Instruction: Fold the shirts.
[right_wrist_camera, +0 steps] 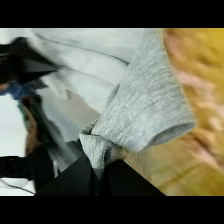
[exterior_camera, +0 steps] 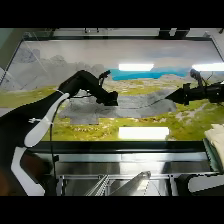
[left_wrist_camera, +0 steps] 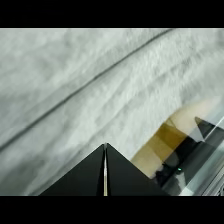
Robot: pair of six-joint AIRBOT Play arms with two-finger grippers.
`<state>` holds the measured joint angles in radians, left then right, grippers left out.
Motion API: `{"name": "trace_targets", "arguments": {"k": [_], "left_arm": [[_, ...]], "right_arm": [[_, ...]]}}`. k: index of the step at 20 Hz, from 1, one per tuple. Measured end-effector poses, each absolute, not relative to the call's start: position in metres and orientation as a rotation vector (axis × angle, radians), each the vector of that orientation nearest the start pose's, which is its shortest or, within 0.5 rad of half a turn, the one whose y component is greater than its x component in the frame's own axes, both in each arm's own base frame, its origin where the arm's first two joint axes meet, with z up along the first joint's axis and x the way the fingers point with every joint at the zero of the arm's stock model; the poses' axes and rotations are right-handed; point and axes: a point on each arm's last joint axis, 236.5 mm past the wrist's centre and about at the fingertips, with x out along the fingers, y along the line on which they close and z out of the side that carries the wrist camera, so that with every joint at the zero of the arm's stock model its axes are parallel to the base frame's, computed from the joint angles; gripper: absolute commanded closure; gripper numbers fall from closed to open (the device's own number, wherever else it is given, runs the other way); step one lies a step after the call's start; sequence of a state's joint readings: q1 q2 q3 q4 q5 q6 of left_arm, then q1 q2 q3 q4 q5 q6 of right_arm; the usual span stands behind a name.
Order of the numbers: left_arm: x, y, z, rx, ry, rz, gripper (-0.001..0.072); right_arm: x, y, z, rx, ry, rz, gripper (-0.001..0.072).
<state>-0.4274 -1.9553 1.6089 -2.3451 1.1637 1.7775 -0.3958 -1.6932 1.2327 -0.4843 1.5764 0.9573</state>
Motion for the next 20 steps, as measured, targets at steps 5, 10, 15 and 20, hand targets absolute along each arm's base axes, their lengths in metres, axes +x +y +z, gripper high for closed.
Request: {"name": "trace_targets", "arguments": {"k": [5,10,15,20], "left_arm": [[0.381,-0.389,-0.106,-0.295,1.583,-0.861,0.069],[0.371,-0.428,-0.095,-0.26,1.577,-0.932,0.0689],[0.364,-0.429,-0.068,-0.234,1.582,-0.98,0.069],[0.402,-0.312,-0.012,-0.187,1.557,-0.83,0.069]], "right_arm": [[0.404,0.077,0.08,0.987,1.036,0.99,0.0691],[0.406,0.081,0.107,1.025,0.952,1.059,0.0691],[0.402,0.104,0.125,1.038,0.931,1.146,0.0691],[0.392,0.205,0.126,0.962,1.008,1.233,0.0691]]}}
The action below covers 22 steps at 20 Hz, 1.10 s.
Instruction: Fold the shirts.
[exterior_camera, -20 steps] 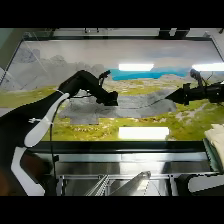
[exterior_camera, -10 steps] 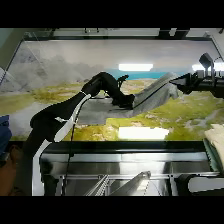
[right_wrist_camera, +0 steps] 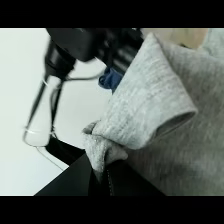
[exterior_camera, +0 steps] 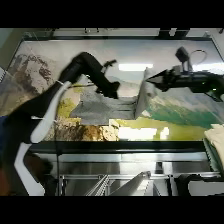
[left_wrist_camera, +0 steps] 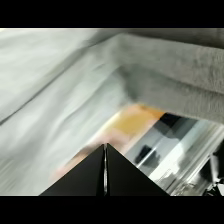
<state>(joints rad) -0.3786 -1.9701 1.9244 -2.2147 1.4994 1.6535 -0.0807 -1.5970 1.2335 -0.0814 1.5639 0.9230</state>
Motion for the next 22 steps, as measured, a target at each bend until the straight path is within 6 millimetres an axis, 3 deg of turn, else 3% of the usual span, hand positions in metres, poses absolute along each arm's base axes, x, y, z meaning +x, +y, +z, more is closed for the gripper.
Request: {"name": "trace_targets", "arguments": {"k": [3,6,7,8,10,12,14,16,19,22], "left_arm": [[0.41,-0.214,0.011,-0.246,1.55,-0.667,0.069],[0.389,-0.133,0.014,-0.351,1.558,-0.535,0.069],[0.379,-0.112,0.01,-0.386,1.558,-0.497,0.069],[0.368,-0.096,0.006,-0.421,1.561,-0.465,0.069],[0.348,-0.071,-0.005,-0.478,1.554,-0.41,0.069],[0.333,-0.053,-0.013,-0.523,1.541,-0.361,0.0689],[0.328,-0.042,-0.016,-0.554,1.502,-0.327,0.0689],[0.33,-0.038,-0.009,-0.589,1.45,-0.33,0.0689],[0.338,-0.04,0.006,-0.621,1.39,-0.357,0.0689],[0.343,-0.041,0.019,-0.621,1.353,-0.391,0.0688]], "right_arm": [[0.389,0.288,0.105,0.887,1.044,1.195,0.0691],[0.384,0.364,0.076,0.814,1.057,1.134,0.069],[0.383,0.386,0.066,0.792,1.056,1.119,0.0568],[0.383,0.407,0.056,0.769,1.052,1.104,0.026],[0.383,0.442,0.042,0.741,1.04,1.093,0.0223],[0.384,0.461,0.038,0.73,1.026,1.094,0.0223],[0.39,0.46,0.047,0.713,1.0,1.105,0.0242],[0.4,0.438,0.06,0.684,0.993,1.109,0.0248],[0.423,0.367,0.066,0.615,1.049,1.01,0.0241],[0.438,0.27,0.038,0.568,1.178,0.771,0.0232]]}}
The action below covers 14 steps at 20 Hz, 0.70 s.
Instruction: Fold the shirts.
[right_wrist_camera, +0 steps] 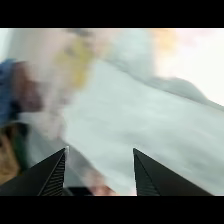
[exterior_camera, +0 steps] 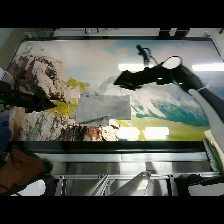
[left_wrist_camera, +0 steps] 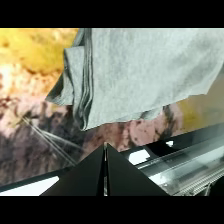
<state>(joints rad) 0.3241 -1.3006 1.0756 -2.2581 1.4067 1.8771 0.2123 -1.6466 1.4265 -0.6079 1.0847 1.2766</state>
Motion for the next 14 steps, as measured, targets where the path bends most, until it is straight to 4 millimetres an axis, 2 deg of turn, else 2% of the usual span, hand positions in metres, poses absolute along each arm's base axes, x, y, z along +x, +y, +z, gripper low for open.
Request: {"name": "trace_targets", "arguments": {"k": [1,2,4,6,8,12,14], "left_arm": [[0.343,-0.041,0.021,-0.621,1.348,-0.398,0.0689],[0.343,-0.04,0.022,-0.622,1.347,-0.4,0.0689],[0.342,-0.04,0.021,-0.63,1.356,-0.411,0.0689],[0.341,-0.041,0.019,-0.64,1.372,-0.424,0.0688],[0.339,-0.042,0.017,-0.643,1.383,-0.431,0.0689],[0.337,-0.043,0.016,-0.645,1.394,-0.439,0.0688],[0.337,-0.043,0.016,-0.645,1.397,-0.442,0.0689]], "right_arm": [[0.437,0.239,0.023,0.575,1.226,0.686,0.0101],[0.434,0.217,0.008,0.588,1.269,0.622,0.0031],[0.42,0.187,-0.024,0.618,1.357,0.517,0.0032],[0.406,0.175,-0.052,0.643,1.425,0.466,0.0032],[0.399,0.18,-0.07,0.689,1.464,0.464,0.0032],[0.4,0.215,-0.084,0.801,1.454,0.532,0.004],[0.4,0.233,-0.09,0.849,1.453,0.559,0.009]]}}
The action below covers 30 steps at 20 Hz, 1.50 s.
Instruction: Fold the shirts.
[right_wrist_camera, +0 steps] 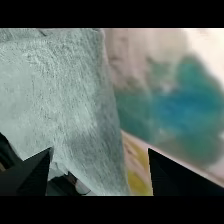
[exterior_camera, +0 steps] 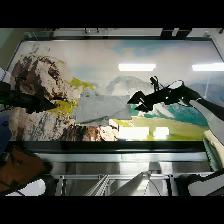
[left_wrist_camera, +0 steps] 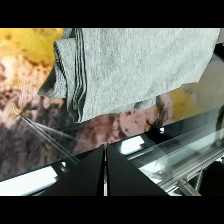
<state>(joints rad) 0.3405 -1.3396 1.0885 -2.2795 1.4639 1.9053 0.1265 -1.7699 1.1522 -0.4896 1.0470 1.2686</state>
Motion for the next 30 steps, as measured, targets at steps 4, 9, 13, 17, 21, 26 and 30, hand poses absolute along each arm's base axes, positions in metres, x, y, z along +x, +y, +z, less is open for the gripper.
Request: {"name": "trace_targets", "arguments": {"k": [4,9,13,17,21,26,30], "left_arm": [[0.336,-0.043,0.016,-0.641,1.398,-0.448,0.0689],[0.335,-0.044,0.016,-0.641,1.4,-0.451,0.0689],[0.335,-0.044,0.016,-0.64,1.403,-0.454,0.0688],[0.337,-0.043,0.015,-0.638,1.393,-0.448,0.0688],[0.343,-0.041,0.015,-0.636,1.373,-0.433,0.0688],[0.352,-0.036,0.013,-0.613,1.331,-0.419,0.0688],[0.354,-0.037,0.013,-0.603,1.324,-0.421,0.0688]], "right_arm": [[0.396,0.264,-0.098,0.905,1.458,0.609,0.0268],[0.403,0.29,-0.075,0.961,1.359,0.75,0.0692],[0.441,0.248,0.011,0.994,1.108,0.82,0.0693],[0.453,0.103,0.112,0.907,0.859,0.599,0.0693],[0.363,-0.069,0.146,0.794,0.844,0.043,0.0692],[0.19,-0.21,0.097,0.829,1.014,-0.784,0.0692],[0.123,-0.222,0.035,0.924,1.231,-1.009,0.0692]]}}
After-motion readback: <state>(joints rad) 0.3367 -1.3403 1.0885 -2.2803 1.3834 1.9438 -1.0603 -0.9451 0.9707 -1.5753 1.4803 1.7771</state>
